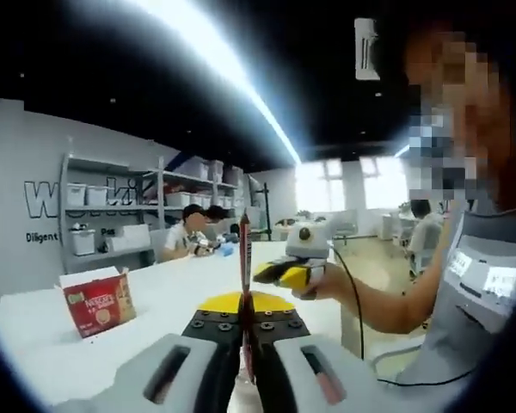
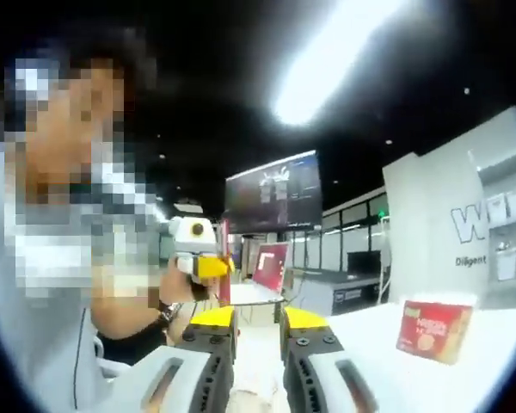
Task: Tear open the coffee pouch, take out the coffee, and pour the coffee from the pouch into the cup
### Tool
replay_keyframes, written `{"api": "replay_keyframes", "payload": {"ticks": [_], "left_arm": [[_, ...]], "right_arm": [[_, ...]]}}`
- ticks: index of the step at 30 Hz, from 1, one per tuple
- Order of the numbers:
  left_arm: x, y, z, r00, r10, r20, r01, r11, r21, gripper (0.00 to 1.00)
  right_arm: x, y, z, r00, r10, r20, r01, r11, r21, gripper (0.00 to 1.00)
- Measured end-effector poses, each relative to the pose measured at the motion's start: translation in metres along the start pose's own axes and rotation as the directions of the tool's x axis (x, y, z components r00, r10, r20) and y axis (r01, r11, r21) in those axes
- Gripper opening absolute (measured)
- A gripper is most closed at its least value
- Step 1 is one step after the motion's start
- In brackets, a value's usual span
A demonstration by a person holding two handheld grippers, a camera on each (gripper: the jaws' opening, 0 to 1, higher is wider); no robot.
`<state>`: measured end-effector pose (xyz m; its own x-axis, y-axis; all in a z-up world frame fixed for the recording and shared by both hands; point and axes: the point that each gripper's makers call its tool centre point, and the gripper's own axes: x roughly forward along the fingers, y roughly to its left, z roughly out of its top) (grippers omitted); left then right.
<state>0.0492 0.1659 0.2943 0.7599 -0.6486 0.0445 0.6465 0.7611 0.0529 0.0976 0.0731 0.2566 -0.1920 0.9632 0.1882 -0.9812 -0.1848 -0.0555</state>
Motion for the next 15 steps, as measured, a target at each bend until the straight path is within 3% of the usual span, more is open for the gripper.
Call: {"api": "replay_keyframes", "payload": {"ticks": [3,7,11,15], "left_arm": [[-0.016,0.006,0.002,0.999,0.055,-0.002,-0.055,0.999,0.001,0.04],[-0.052,0.018,-0.001,0.985,0.172,-0.009,-0.172,0.985,0.009,0.04],[-0.096,0.030,-0.004,0.952,0.304,-0.009,-0.304,0.952,0.013,0.04],[-0.142,0.039,-0.004,0.899,0.437,0.001,-0.437,0.899,0.010,0.04]], "right_arm": [[-0.006,0.000,-0.009,1.000,-0.013,0.015,0.012,0.999,0.032,0.21],[-0.014,0.001,-0.016,0.999,-0.035,0.031,0.034,0.998,0.054,0.21],[-0.024,0.005,-0.017,0.997,-0.053,0.054,0.049,0.996,0.069,0.20],[-0.029,0.008,-0.019,0.996,-0.064,0.064,0.059,0.995,0.076,0.20]]}}
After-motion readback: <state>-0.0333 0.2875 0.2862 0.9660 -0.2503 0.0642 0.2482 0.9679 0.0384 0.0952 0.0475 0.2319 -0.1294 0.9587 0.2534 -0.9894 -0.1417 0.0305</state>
